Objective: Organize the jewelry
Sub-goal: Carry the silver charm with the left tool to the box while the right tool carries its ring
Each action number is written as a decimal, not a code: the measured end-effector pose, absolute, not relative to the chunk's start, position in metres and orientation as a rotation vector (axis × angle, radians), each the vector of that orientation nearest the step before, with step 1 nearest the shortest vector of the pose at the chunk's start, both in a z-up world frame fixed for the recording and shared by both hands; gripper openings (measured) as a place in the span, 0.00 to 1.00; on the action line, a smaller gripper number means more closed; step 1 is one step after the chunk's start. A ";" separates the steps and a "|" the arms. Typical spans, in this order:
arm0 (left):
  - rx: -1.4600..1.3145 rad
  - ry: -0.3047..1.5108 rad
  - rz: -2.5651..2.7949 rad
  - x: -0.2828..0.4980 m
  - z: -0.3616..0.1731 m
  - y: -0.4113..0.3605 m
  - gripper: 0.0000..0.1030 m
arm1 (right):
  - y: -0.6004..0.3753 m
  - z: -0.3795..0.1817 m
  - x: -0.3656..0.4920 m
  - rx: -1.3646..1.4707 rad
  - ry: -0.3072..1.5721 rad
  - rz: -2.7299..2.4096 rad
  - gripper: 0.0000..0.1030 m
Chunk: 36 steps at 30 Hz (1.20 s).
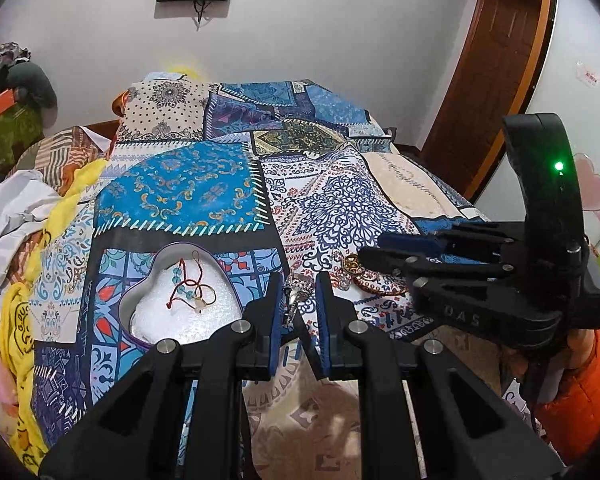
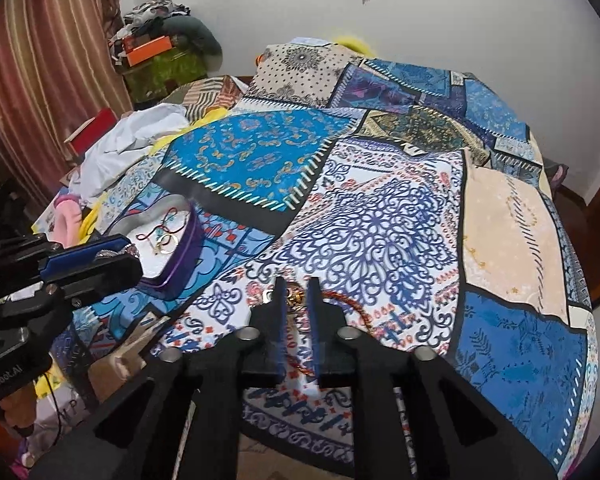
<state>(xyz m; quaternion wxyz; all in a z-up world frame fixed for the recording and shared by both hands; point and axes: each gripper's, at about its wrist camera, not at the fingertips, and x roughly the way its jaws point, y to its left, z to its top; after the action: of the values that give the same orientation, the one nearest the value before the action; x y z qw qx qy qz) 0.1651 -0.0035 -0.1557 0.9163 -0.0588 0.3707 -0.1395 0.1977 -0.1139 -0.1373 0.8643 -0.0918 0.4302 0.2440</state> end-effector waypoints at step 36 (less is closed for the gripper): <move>-0.125 0.744 -0.266 0.157 -0.148 0.004 0.14 | -0.121 -0.126 0.190 -0.173 0.853 0.490 0.18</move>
<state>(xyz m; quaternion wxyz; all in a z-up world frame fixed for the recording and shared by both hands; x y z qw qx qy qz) 0.1571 0.0039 -0.1483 0.9212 -0.0609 0.3620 -0.1294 0.1903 -0.1207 -0.1257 0.8777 -0.0832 0.4092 0.2351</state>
